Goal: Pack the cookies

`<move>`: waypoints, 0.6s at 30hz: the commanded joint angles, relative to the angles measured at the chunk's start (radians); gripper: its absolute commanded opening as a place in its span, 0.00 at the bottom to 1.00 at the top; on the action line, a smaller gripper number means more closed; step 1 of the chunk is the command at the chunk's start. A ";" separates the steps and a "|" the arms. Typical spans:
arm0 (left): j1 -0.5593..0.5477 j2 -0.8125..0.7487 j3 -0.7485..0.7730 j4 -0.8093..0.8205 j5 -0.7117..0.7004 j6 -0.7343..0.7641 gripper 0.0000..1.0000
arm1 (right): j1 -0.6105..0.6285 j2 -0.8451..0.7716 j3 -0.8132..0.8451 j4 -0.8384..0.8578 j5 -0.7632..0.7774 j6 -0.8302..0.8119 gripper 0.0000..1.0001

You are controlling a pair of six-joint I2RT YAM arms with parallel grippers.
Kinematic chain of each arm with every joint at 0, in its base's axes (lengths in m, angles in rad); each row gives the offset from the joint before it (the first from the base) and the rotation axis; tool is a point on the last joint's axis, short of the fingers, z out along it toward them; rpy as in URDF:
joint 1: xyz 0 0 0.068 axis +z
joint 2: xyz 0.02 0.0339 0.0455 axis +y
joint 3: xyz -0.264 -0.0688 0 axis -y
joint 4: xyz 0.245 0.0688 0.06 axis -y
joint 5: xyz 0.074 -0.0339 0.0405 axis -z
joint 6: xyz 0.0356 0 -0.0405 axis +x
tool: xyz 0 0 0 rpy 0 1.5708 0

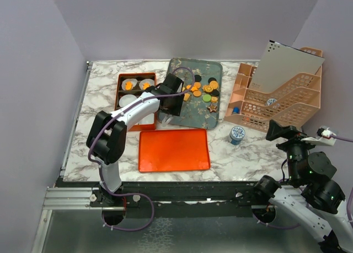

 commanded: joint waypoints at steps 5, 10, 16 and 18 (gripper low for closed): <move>-0.005 -0.044 0.026 0.018 -0.010 -0.011 0.11 | 0.001 -0.006 -0.009 -0.019 0.024 -0.005 1.00; -0.005 -0.102 0.000 0.015 -0.014 -0.018 0.00 | 0.001 -0.007 -0.010 -0.020 0.023 -0.003 1.00; -0.005 -0.162 -0.015 -0.001 -0.018 -0.028 0.00 | 0.001 -0.007 -0.010 -0.021 0.022 -0.002 1.00; -0.004 -0.185 -0.029 -0.005 -0.020 -0.035 0.00 | 0.002 -0.008 -0.010 -0.023 0.022 0.000 1.00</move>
